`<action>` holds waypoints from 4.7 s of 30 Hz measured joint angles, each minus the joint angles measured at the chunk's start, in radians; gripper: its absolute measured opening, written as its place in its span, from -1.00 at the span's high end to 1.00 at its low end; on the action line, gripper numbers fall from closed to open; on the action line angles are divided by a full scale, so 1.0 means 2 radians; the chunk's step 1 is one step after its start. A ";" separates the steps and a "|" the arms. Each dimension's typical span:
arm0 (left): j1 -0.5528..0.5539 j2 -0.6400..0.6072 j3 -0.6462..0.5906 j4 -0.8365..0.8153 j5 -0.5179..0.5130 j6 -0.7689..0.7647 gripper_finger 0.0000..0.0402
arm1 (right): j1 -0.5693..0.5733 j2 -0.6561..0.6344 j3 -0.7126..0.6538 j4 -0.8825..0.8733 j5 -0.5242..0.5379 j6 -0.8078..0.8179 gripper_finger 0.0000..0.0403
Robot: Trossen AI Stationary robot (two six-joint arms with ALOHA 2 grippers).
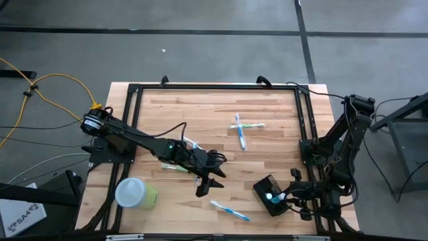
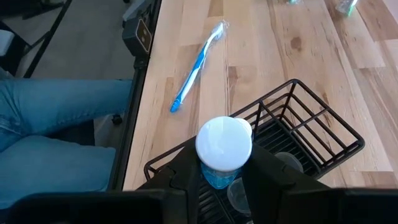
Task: Pick & Place toothbrushing station
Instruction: Put the blue mouthwash into the middle section of the black wire organizer, then put the top blue toothbrush into the top section of the black wire organizer
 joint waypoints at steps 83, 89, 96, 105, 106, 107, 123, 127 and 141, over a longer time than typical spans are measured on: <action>0.000 0.000 0.000 0.002 0.000 0.000 0.03 | -0.095 0.067 0.001 0.053 -0.151 -0.086 0.55; 0.000 0.000 0.000 0.002 0.000 0.000 0.03 | -0.095 0.067 0.001 0.051 -0.151 -0.082 0.51; 0.000 0.000 0.000 0.002 0.000 0.000 0.03 | -0.095 0.067 0.001 0.050 -0.152 -0.082 0.49; 0.000 0.000 0.000 0.002 0.000 0.000 0.03 | -0.095 0.068 0.000 0.049 -0.152 -0.079 0.41; 0.000 0.000 0.000 0.002 0.000 0.000 0.03 | -0.095 0.068 0.000 0.049 -0.151 -0.079 0.40; 0.000 0.000 0.000 0.002 0.000 0.000 0.03 | -0.095 0.068 0.000 0.049 -0.151 -0.079 0.39; 0.000 0.000 0.000 0.002 0.000 0.000 0.03 | -0.095 0.068 0.000 0.053 -0.153 -0.077 0.34; 0.000 0.000 0.000 0.002 0.000 0.000 0.03 | -0.095 0.068 0.000 0.053 -0.152 -0.077 0.34; 0.000 0.000 0.000 0.002 0.000 0.000 0.03 | -0.095 0.044 -0.002 0.046 -0.142 -0.089 0.34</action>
